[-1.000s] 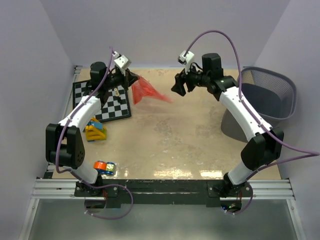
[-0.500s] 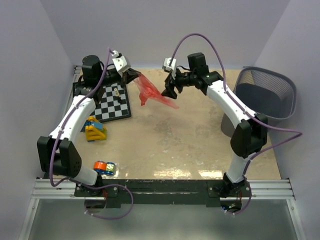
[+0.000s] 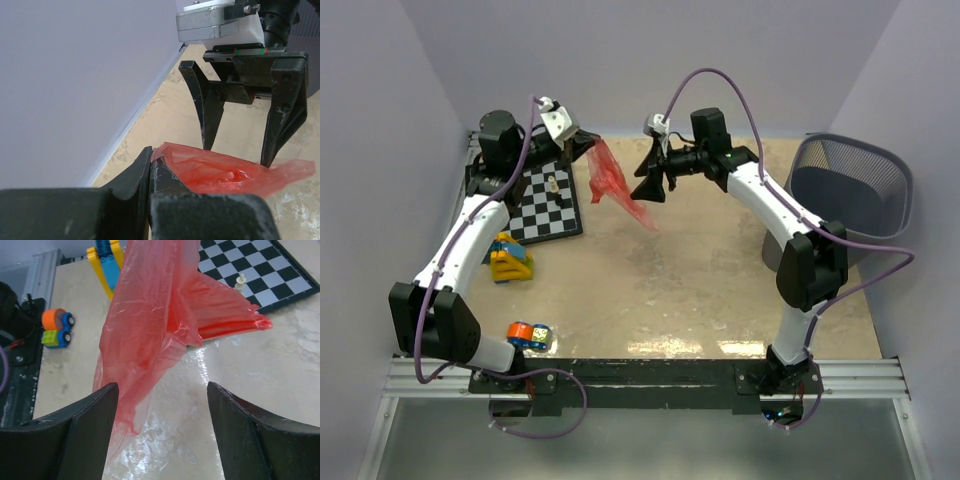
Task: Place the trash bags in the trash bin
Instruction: Unfold the trash bag at the center of the board.
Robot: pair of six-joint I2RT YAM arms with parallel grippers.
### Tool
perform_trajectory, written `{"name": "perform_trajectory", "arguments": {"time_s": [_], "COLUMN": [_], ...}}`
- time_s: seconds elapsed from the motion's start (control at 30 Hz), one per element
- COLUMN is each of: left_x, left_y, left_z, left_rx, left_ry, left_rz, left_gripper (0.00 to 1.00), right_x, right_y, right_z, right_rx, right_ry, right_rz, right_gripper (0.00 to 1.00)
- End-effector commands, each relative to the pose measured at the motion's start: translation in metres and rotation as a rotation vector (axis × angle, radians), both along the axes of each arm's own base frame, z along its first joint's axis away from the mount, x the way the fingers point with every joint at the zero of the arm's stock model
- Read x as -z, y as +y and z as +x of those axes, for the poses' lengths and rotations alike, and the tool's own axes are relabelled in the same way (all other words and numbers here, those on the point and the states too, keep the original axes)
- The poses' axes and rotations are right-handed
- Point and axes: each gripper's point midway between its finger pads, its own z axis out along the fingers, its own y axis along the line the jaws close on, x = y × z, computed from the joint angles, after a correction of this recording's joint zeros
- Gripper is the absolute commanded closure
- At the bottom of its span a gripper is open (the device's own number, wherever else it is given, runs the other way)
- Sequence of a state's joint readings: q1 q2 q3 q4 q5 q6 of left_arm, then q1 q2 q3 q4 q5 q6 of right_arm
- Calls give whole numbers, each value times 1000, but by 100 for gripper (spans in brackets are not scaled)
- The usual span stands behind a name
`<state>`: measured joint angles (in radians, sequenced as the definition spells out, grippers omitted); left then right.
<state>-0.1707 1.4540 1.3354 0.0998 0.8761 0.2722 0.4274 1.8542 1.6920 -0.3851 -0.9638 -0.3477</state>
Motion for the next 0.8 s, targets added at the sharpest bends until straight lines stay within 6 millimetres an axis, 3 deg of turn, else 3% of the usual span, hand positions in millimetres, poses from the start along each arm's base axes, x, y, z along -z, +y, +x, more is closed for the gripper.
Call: {"name": "perform_trajectory", "arguments": {"time_s": [0.0, 0.2, 0.37, 0.5, 0.77], "left_x": [-34, -33, -29, -45, -55], "left_y": [2, 2, 6, 8, 3], "left_z": [-7, 0, 10, 10, 3], "left_rx": [-34, -93, -166, -194, -157], "left_ry": [-85, -85, -85, -114, -111], "left_rz": [-72, -82, -79, -143, -178], "left_gripper": [100, 100, 100, 100, 100], "right_x": [-33, -34, -35, -31, -19], "right_y": [10, 19, 20, 23, 28], "right_z": [-21, -30, -30, -24, -2], "right_rx": [-78, -122, -115, -76, 75], "right_ry": [55, 224, 242, 253, 244], "right_rz": [117, 188, 192, 182, 153], "right_gripper": [25, 24, 27, 29, 48]}}
